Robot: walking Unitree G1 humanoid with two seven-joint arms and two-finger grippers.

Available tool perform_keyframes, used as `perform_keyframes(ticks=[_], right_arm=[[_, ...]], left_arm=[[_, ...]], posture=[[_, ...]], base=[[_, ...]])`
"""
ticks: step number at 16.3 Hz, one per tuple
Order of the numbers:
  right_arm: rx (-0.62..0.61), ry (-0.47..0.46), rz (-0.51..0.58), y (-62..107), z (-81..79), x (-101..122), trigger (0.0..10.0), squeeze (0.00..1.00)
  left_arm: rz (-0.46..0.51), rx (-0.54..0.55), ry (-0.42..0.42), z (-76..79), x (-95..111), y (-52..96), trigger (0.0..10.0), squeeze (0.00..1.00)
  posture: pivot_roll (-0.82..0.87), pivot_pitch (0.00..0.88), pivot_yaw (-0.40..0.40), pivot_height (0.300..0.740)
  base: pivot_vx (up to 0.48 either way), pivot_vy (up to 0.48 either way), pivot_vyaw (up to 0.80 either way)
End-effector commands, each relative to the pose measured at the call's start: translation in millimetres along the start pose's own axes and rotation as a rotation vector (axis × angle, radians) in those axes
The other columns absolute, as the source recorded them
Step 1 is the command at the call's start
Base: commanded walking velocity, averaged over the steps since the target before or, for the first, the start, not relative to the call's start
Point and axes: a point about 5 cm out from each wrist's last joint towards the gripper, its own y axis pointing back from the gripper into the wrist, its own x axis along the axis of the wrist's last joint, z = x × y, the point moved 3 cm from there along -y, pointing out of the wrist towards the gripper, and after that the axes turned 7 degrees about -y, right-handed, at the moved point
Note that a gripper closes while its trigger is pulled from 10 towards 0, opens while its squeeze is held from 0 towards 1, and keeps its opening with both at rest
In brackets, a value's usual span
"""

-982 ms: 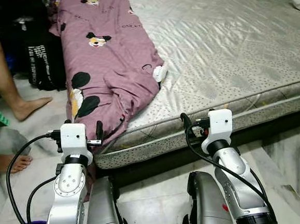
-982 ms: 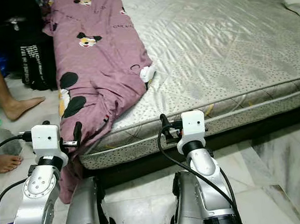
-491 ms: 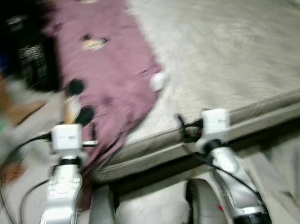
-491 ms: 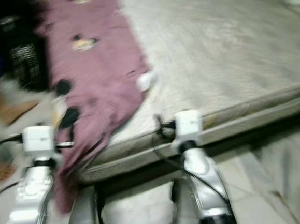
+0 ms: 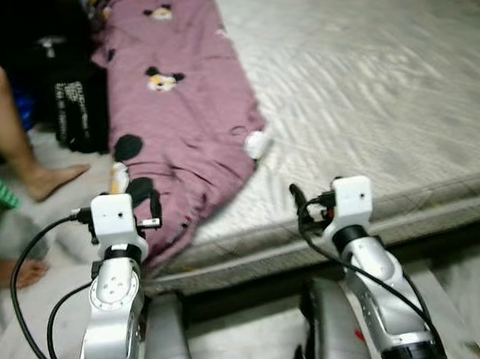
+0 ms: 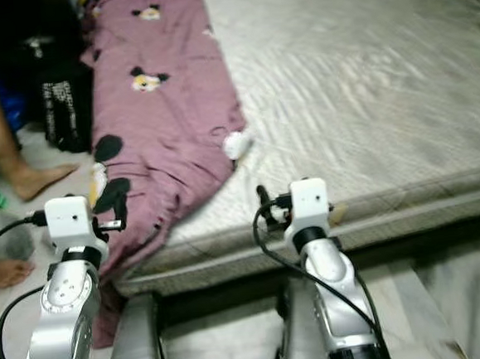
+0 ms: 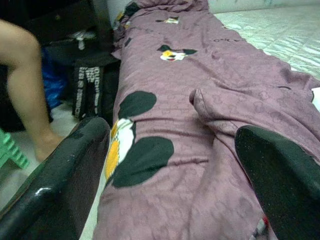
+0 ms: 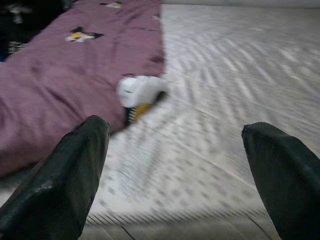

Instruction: Clean up the room

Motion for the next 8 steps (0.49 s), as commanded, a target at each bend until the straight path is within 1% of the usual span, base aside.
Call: perform_keyframes(ticks=[1, 2, 4, 6, 7, 8], right_arm=[[-0.004, -0.014, 0.0, 1.5, 1.0, 0, 10.0, 0.0], [-0.012, -0.019, -0.007, 2.2, 3.1, 0, 10.0, 0.0], [-0.011, 0.005, -0.01, 7.4, 7.9, 2, 10.0, 0.0], [-0.062, 0.031, -0.025, 18.8, 32.1, 6, 10.0, 0.0], [-0.08, 0.064, -0.025, 23.6, 42.3, 8, 10.0, 0.0], [-0.114, 0.101, -0.038, 33.0, 58.3, 8, 10.0, 0.0]], left_arm=[[-0.033, 0.05, 0.002, -7.6, -5, -3.2, 10.0, 0.0], [-0.041, 0.076, 0.007, -9.8, -7, -7.7, 10.0, 0.0], [-0.045, 0.119, 0.016, -12.3, -6, -20.0, 10.0, 0.0], [-0.069, 0.161, 0.03, -14.8, -9, -28.4, 10.0, 0.0], [-0.079, 0.176, 0.029, -15.8, -11, -29.8, 10.0, 0.0], [-0.092, 0.186, 0.031, -17.0, -13, -33.1, 10.0, 0.0]], posture=[[0.02, 0.095, -0.008, 0.53], [0.02, 0.097, -0.013, 0.53], [-0.01, 0.104, -0.019, 0.53], [-0.04, 0.118, -0.022, 0.53], [-0.05, 0.124, -0.023, 0.53], [-0.07, 0.132, -0.025, 0.53]], base=[[0.0, 0.0, 0.0], [0.0, 0.0, 0.0], [0.0, 0.0, 0.0], [0.0, 0.0, 0.0], [0.0, 0.0, 0.0], [0.0, 0.0, 0.0]])
